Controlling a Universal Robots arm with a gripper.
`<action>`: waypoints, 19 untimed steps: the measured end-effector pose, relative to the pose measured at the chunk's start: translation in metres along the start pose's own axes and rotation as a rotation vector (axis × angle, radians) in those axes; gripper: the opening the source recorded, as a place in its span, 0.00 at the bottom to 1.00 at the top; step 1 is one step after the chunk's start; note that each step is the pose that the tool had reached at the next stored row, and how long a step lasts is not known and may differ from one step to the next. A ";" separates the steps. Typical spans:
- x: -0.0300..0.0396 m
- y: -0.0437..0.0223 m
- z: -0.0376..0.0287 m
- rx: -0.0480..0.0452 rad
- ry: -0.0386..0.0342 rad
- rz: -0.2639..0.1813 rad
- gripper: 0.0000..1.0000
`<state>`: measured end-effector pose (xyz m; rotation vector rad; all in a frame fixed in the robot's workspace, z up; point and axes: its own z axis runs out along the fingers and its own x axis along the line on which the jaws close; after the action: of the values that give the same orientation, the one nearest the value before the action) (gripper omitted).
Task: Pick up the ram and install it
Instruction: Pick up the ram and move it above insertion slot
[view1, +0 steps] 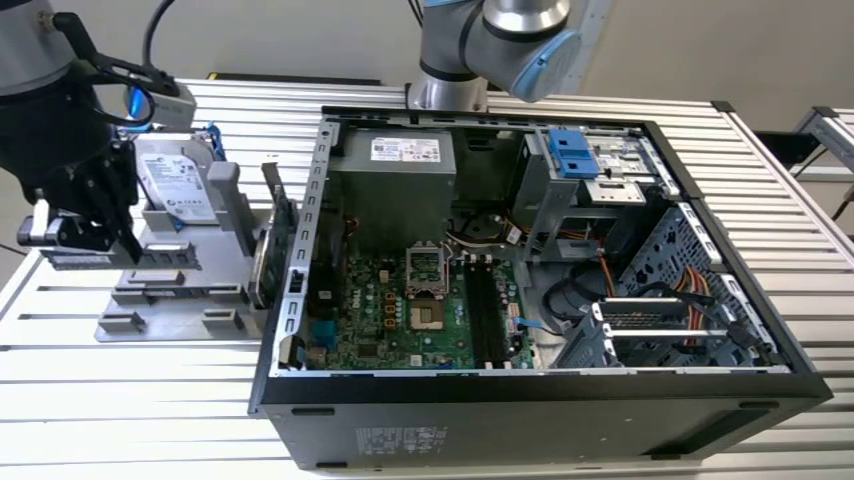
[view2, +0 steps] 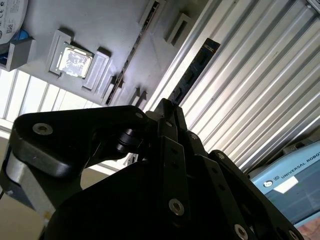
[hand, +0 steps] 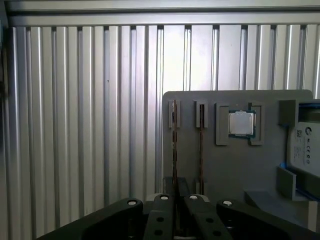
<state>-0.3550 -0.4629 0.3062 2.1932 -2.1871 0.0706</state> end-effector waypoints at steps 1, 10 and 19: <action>0.0000 0.0000 -0.0004 -0.0001 0.0000 0.000 0.00; 0.0003 0.0000 -0.0051 -0.0001 0.0001 0.000 0.00; 0.0007 0.0000 -0.0112 -0.0001 0.0000 0.000 0.00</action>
<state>-0.3550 -0.4630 0.3173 2.1932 -2.1870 0.0706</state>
